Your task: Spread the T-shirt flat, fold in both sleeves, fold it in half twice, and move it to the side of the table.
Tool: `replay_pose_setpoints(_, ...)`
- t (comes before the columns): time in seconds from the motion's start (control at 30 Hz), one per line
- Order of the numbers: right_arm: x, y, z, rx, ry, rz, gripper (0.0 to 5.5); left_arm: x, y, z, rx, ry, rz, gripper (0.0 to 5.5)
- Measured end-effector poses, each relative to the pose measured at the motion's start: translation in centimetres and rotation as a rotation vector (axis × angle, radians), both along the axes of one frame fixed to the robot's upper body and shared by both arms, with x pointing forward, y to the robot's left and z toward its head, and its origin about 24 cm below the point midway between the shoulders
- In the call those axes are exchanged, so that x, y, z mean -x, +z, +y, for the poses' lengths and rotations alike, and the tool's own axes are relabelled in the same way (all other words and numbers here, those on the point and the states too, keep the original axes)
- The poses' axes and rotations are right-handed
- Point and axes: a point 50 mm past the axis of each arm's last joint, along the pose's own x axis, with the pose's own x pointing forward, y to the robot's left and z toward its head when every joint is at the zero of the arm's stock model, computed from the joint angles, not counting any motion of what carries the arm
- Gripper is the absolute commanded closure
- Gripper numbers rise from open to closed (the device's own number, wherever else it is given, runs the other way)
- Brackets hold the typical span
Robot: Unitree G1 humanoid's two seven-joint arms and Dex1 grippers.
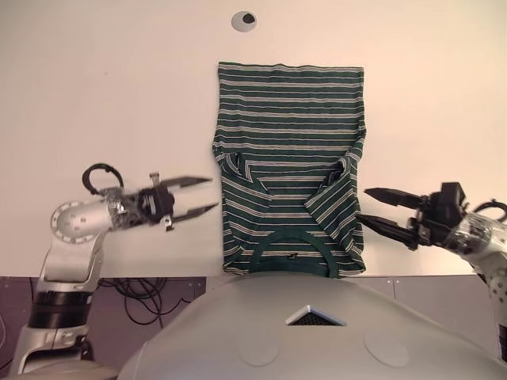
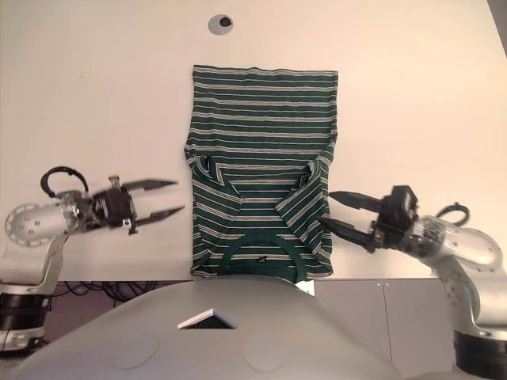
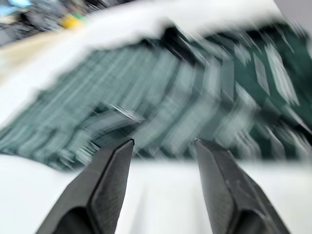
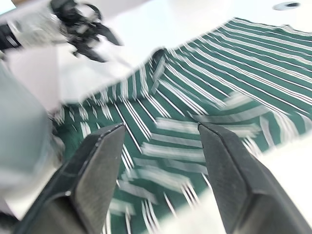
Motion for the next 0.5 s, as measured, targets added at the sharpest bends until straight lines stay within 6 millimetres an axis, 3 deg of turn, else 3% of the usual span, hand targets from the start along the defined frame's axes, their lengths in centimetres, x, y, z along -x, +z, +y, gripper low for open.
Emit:
replay_pose_setpoints(0.1, 2.3, -1.6, -2.0, 0.226, 0.096, -0.011, 2.79, 2.0, -1.0, 1.2, -0.145, -0.126, -0.059, 3.22)
replay_pose_setpoints(0.23, 3.4, -3.1, -2.2, 0.416, 0.271, -0.187, 2.79, 2.9, -1.3, 1.5, -0.154, -0.212, -0.192, 3.22)
replay_pose_setpoints(0.33, 3.3, -3.5, -1.3, 0.446, 0.355, -0.356, 2.79, 3.2, -1.6, 0.5, -0.138, -0.298, -0.252, 3.22)
replay_pose_setpoints(0.5, 3.8, -4.1, 0.7, 0.398, 0.416, -0.461, 2.79, 3.4, -2.1, -1.5, -0.061, -0.351, -0.283, 3.22)
